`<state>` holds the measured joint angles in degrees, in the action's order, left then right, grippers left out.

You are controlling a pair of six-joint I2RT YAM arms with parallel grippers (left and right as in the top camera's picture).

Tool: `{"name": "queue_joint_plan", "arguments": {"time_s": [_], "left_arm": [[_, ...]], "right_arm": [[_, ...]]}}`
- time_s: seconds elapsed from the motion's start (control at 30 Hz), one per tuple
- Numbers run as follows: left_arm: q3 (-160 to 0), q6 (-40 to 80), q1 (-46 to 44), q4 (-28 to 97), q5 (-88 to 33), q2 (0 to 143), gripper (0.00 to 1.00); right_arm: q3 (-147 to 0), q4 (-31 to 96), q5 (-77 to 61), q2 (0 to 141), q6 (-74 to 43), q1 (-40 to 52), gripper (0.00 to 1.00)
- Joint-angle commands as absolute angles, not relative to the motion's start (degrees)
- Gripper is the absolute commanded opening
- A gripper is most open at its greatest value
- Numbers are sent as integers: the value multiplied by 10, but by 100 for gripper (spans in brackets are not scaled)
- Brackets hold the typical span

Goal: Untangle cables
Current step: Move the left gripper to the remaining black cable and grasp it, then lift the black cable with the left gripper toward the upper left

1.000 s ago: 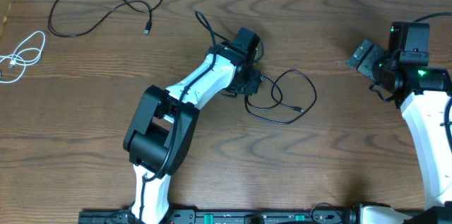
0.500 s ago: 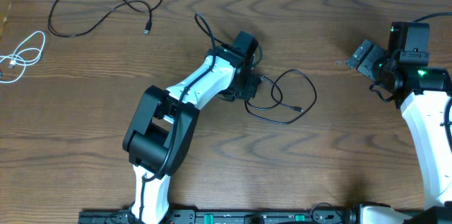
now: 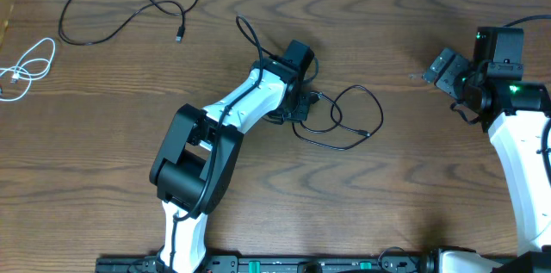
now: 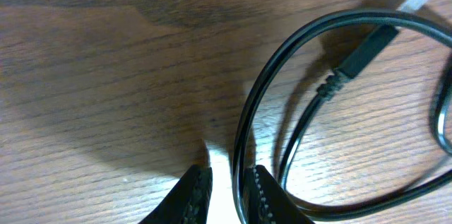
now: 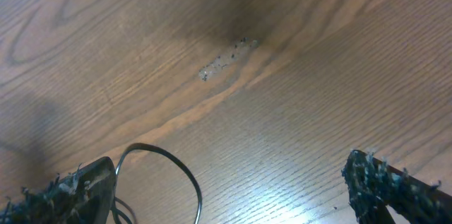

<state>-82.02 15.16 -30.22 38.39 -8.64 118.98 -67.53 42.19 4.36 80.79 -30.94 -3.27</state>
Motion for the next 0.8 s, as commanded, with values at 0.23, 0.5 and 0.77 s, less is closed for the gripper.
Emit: {"name": "queue_joint_plan", "arguments": {"time_s": [0.23,0.5,0.77], "left_arm": [[-812,151,-302,388,-86,1196,14],[-803,152,-303,387,-83,1200,32],[-808,152,-300,390,-83,1190,7]], "right_arm": [[-677,422,50,809,-308,-33,99],[-677,422,50,809,-308,-33,99],[-677,422,50,809,-308,-33,99]]}}
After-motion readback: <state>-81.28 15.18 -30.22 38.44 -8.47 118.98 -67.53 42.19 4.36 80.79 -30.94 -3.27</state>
